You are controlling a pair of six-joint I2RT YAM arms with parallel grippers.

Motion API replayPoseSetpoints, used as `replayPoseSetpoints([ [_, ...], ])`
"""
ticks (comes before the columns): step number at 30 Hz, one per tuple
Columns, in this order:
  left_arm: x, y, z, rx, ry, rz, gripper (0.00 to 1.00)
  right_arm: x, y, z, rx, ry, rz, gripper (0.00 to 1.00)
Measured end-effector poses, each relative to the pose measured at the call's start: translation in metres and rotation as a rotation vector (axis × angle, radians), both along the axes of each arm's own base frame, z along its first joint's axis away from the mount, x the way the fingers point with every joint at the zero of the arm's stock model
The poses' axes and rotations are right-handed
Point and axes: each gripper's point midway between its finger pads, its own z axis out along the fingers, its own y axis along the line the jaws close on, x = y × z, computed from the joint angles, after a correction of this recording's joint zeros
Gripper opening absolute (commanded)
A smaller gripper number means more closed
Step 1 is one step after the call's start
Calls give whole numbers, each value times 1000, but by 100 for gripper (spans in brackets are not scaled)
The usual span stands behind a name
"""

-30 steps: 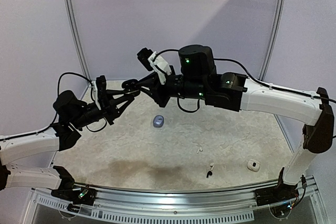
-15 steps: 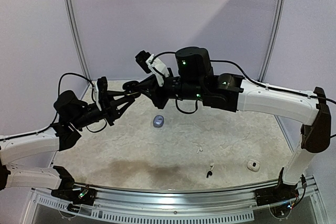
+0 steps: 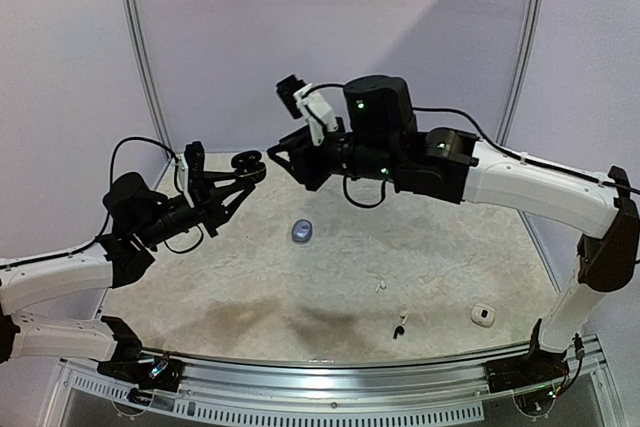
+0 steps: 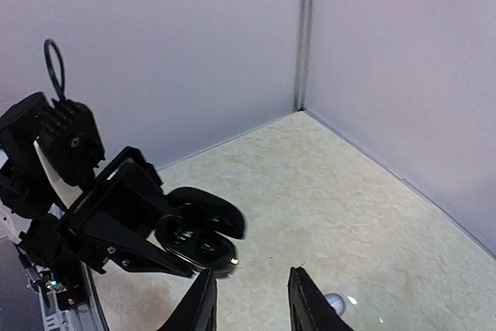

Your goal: Insert the wireless bluetooth earbuds into the charging case

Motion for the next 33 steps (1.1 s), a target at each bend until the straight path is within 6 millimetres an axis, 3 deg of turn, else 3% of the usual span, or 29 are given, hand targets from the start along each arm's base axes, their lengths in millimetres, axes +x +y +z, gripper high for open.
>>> replayPoseSetpoints([
  [5,5,5,-1,-12,31,41,0,20,-66,20,38,150,-294,41],
  [9,7,9,-1,-21,42,67,0,19,-124,-6,30,380,-550,52],
  [11,7,11,-4,-24,50,75,0,10,-146,-47,-12,524,-659,57],
  [16,8,14,-14,-28,81,90,0,-29,-199,-179,-267,809,-904,64],
  [18,8,14,-14,-33,91,92,0,-44,-216,-214,-353,879,-979,66],
  [21,8,13,-14,-40,94,91,0,-65,-230,-245,-428,964,-1051,67],
  [33,-12,1,-5,-18,16,38,0,-104,-225,-301,-545,1153,-1079,63],
])
